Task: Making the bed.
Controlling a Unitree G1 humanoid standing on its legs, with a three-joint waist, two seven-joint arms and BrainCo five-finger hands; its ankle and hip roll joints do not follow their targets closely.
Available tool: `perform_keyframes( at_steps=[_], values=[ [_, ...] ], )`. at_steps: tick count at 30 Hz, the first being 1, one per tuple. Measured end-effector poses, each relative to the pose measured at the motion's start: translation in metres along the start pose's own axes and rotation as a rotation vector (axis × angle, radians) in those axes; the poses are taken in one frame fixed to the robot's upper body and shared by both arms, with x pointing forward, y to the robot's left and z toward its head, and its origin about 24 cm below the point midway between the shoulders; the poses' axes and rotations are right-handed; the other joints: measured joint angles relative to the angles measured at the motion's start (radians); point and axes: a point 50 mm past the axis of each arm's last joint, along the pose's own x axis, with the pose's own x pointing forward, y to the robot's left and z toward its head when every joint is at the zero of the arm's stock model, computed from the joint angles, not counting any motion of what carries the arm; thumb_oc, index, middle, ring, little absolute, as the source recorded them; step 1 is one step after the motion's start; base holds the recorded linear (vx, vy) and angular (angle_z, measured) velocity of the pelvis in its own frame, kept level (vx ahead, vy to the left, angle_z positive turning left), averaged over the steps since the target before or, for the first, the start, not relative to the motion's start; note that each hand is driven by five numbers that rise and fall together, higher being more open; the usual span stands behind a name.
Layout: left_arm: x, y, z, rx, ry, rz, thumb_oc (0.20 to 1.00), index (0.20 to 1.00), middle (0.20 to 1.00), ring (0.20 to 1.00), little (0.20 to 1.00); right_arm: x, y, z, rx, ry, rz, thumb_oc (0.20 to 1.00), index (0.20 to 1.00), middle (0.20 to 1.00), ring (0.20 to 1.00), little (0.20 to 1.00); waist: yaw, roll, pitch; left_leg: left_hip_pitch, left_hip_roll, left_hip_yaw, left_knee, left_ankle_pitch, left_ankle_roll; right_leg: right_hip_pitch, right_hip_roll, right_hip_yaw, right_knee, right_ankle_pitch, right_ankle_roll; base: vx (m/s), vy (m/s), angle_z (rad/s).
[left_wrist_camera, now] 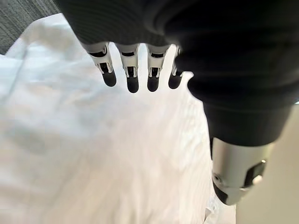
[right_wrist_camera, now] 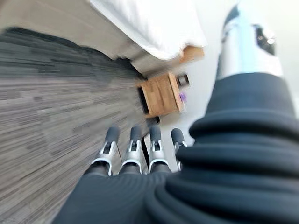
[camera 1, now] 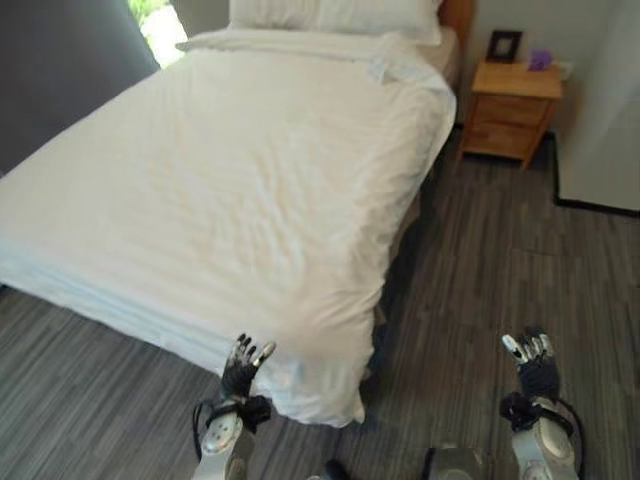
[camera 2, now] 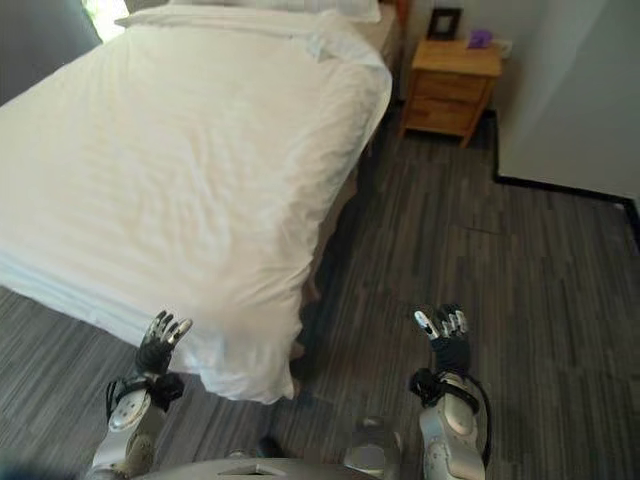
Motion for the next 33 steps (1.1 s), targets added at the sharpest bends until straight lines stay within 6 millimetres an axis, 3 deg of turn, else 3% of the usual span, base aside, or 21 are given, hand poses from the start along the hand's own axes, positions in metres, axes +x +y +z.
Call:
perform_keyframes(
  at_steps=[1,3,4,5,6,7,8,10,11,12,13,14,15,16,18,20,23,27,31,32,33],
  values=[
    [-0.011,0.010,-0.014,0.005,0.057,0.038,1.000,1.000,1.000,1.000,1.000,0.004,0.018,0.001,0.023,-0.007,0.063,1.000,1.000,1.000,1.000,1.000,0.008,-0.010,0.001,-0.031,0.044,-0.010,0.068,-0.006,-0.001,0.013,0.050,-0.005,-0.066,0.023,-0.038,-0.19,-0.229,-2.05],
    [-0.012,0.005,-0.018,0.008,0.075,0.012,1.000,1.000,1.000,1.000,1.000,-0.003,0.022,0.021,0.064,-0.099,0.103,1.000,1.000,1.000,1.000,1.000,-0.010,-0.031,-0.031,-0.139,-0.016,-0.106,0.071,-0.019,-0.028,0.046,0.142,0.103,-0.295,0.021,-0.056,-0.30,-0.333,-0.84],
    [-0.010,-0.001,-0.019,0.000,0.074,0.000,1.000,1.000,1.000,1.000,1.000,-0.003,0.017,0.031,0.035,-0.129,0.126,1.000,1.000,1.000,1.000,1.000,-0.008,-0.034,-0.038,-0.177,-0.022,-0.103,0.069,0.018,-0.042,0.044,0.192,0.158,-0.374,0.014,-0.065,-0.34,-0.358,-0.64],
    [-0.008,-0.006,-0.019,-0.016,0.073,-0.004,1.000,1.000,1.000,1.000,1.000,-0.002,0.012,0.038,-0.012,-0.139,0.154,1.000,1.000,1.000,1.000,1.000,-0.001,0.010,-0.042,-0.195,0.025,-0.062,0.095,0.041,-0.017,0.045,0.257,0.178,-0.416,0.035,-0.085,-0.31,-0.076,-0.77],
    [0.000,-0.006,-0.010,-0.033,0.047,0.000,1.000,1.000,1.000,1.000,1.000,-0.005,0.008,0.034,-0.046,-0.109,0.167,1.000,1.000,1.000,1.000,1.000,-0.019,-0.032,-0.028,-0.214,0.082,-0.096,0.177,0.063,-0.066,0.060,0.285,0.194,-0.454,0.065,-0.099,-0.31,-0.058,-0.97],
    [-0.002,-0.001,-0.009,-0.024,0.046,0.006,1.000,1.000,1.000,1.000,1.000,-0.008,0.005,0.029,-0.077,-0.084,0.177,1.000,1.000,1.000,1.000,1.000,-0.008,-0.063,-0.027,-0.224,0.112,-0.145,0.260,0.081,-0.094,0.063,0.302,0.241,-0.458,0.071,-0.101,-0.23,0.075,-1.41],
    [-0.007,0.003,-0.010,-0.016,0.046,0.004,1.000,1.000,1.000,1.000,1.000,-0.008,0.004,0.029,-0.112,-0.084,0.185,1.000,1.000,1.000,1.000,1.000,0.023,-0.079,-0.016,-0.240,0.085,-0.338,0.312,0.056,-0.126,0.081,0.311,0.318,-0.453,0.075,-0.094,-0.05,0.027,-1.74],
    [-0.015,0.005,-0.013,-0.017,0.054,-0.002,1.000,1.000,1.000,1.000,1.000,-0.008,0.001,0.029,-0.149,-0.086,0.183,1.000,1.000,1.000,1.000,1.000,0.004,-0.100,-0.021,-0.230,-0.003,-0.548,0.260,0.016,-0.185,0.110,0.332,0.399,-0.486,0.095,-0.066,-0.13,-0.051,-1.51],
    [-0.017,0.006,-0.010,-0.027,0.034,0.007,1.000,1.000,1.000,1.000,1.000,-0.005,0.000,0.025,-0.160,-0.071,0.181,1.000,1.000,1.000,1.000,1.000,0.001,-0.111,-0.017,-0.219,-0.135,-0.817,0.237,0.011,-0.176,0.117,0.340,0.486,-0.510,0.103,-0.021,-0.12,-0.080,-1.64],
    [-0.019,0.008,-0.012,-0.037,0.032,0.026,1.000,1.000,1.000,1.000,1.000,-0.003,0.002,0.019,-0.168,-0.046,0.190,1.000,1.000,1.000,1.000,1.000,0.022,-0.115,-0.015,-0.193,-0.203,-0.964,0.245,0.006,-0.165,0.118,0.343,0.546,-0.505,0.107,0.003,-0.04,-0.051,-2.27],
    [-0.019,0.008,-0.014,-0.048,0.037,0.038,1.000,1.000,1.000,1.000,1.000,-0.002,0.003,0.015,-0.179,-0.024,0.201,1.000,1.000,1.000,1.000,1.000,0.032,-0.093,-0.016,-0.191,-0.214,-0.991,0.266,0.016,-0.150,0.129,0.350,0.553,-0.501,0.093,0.041,0.00,-0.013,-1.70],
    [-0.016,0.002,-0.012,-0.062,0.028,0.025,1.000,1.000,1.000,1.000,1.000,-0.008,0.000,0.015,-0.186,-0.021,0.212,1.000,1.000,1.000,1.000,1.000,0.012,-0.063,-0.017,-0.205,-0.190,-0.950,0.278,0.031,-0.138,0.126,0.364,0.518,-0.506,0.099,0.029,0.00,-0.013,-0.89],
    [-0.012,-0.002,-0.007,-0.078,0.006,0.018,1.000,1.000,1.000,1.000,1.000,-0.015,-0.009,0.011,-0.197,0.008,0.196,1.000,1.000,1.000,1.000,1.000,-0.028,-0.055,-0.013,-0.214,-0.197,-0.980,0.258,0.023,-0.139,0.141,0.384,0.511,-0.507,0.094,-0.014,0.00,0.072,-0.46],
    [-0.009,-0.003,-0.001,-0.065,-0.016,0.001,1.000,1.000,1.000,1.000,1.000,-0.024,-0.020,0.001,-0.214,0.071,0.165,1.000,1.000,1.000,1.000,1.000,-0.039,-0.055,-0.029,-0.194,-0.200,-0.928,0.137,0.037,-0.117,0.137,0.389,0.536,-0.500,0.092,-0.015,-0.01,0.091,-0.30],
    [-0.003,-0.007,0.009,-0.052,-0.049,-0.023,1.000,1.000,1.000,1.000,1.000,-0.031,-0.031,-0.002,-0.212,0.095,0.126,1.000,1.000,1.000,1.000,1.000,-0.056,-0.054,-0.047,-0.173,-0.218,-0.859,0.048,0.052,-0.091,0.125,0.379,0.549,-0.511,0.097,-0.002,-0.02,0.110,-0.26],
    [-0.001,-0.012,0.017,-0.042,-0.078,-0.050,1.000,1.000,1.000,1.000,1.000,-0.041,-0.044,-0.007,-0.212,0.125,0.074,1.000,1.000,1.000,1.000,1.000,-0.064,-0.053,-0.068,-0.106,-0.223,-0.868,-0.084,0.069,-0.069,0.128,0.384,0.548,-0.516,0.120,-0.027,-0.02,0.091,0.00],
    [-0.002,-0.023,0.022,-0.042,-0.098,-0.098,1.000,1.000,1.000,1.000,1.000,-0.039,-0.044,-0.006,-0.205,0.124,0.067,1.000,1.000,1.000,1.000,1.000,-0.064,-0.040,-0.078,-0.042,-0.218,-0.863,-0.125,0.076,-0.058,0.127,0.387,0.558,-0.523,0.132,-0.044,-0.04,0.092,-0.02],
    [-0.007,-0.025,0.013,-0.037,-0.065,-0.113,1.000,1.000,1.000,1.000,1.000,-0.030,-0.038,-0.007,-0.210,0.132,0.089,1.000,1.000,1.000,1.000,1.000,-0.060,-0.004,-0.093,0.015,-0.213,-0.866,-0.167,0.081,-0.055,0.134,0.387,0.575,-0.521,0.133,-0.045,-0.03,0.050,-0.11],
    [-0.007,-0.024,0.013,-0.034,-0.064,-0.112,1.000,1.000,1.000,1.000,1.000,-0.021,-0.031,0.000,-0.245,0.102,0.134,1.000,1.000,1.000,1.000,1.000,-0.060,0.011,-0.091,0.035,-0.226,-0.857,-0.182,0.065,-0.021,0.131,0.375,0.585,-0.520,0.123,-0.041,-0.02,0.031,-0.05],
    [-0.006,-0.024,0.015,-0.004,-0.070,-0.119,1.000,1.000,1.000,1.000,1.000,-0.020,-0.034,0.002,-0.245,0.094,0.120,1.000,1.000,1.000,1.000,1.000,-0.061,0.025,-0.089,0.031,-0.263,-0.837,-0.181,0.077,0.016,0.094,0.337,0.604,-0.454,0.100,-0.030,-0.05,0.071,-0.01],
    [-0.006,-0.025,0.014,0.002,-0.068,-0.120,1.000,1.000,1.000,1.000,1.000,-0.020,-0.035,0.002,-0.237,0.095,0.113,1.000,1.000,1.000,1.000,1.000,-0.061,0.024,-0.088,0.029,-0.261,-0.832,-0.182,0.075,0.016,0.090,0.334,0.598,-0.455,0.100,-0.030,-0.04,0.091,0.06]
  ],
)
